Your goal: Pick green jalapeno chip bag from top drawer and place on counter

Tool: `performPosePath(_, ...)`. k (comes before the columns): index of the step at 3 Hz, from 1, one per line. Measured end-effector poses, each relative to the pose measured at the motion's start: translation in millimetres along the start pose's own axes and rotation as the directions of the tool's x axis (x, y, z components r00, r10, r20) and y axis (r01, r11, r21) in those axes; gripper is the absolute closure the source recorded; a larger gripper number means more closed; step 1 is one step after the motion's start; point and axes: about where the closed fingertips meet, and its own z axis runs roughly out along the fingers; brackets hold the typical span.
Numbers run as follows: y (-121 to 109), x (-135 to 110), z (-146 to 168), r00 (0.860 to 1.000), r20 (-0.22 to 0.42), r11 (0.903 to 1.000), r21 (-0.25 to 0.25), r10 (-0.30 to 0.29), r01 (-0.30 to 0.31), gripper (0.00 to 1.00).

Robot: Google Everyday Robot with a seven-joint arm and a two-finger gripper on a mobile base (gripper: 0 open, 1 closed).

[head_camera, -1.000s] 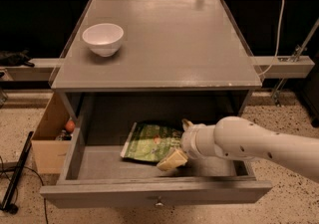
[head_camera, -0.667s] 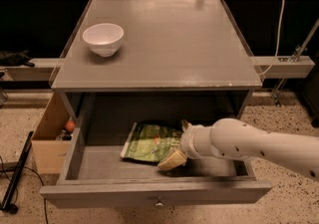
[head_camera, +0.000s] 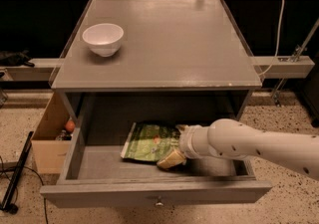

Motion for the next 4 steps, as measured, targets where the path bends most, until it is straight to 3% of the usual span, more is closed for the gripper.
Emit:
performPosePath(3, 0.0, 0.0, 0.0, 1.0, 0.0, 1.0, 0.0, 0.0, 0.0, 0.96)
performPosePath(4, 0.1, -0.1, 0.0, 1.0, 0.0, 1.0, 0.0, 0.0, 0.0, 1.0)
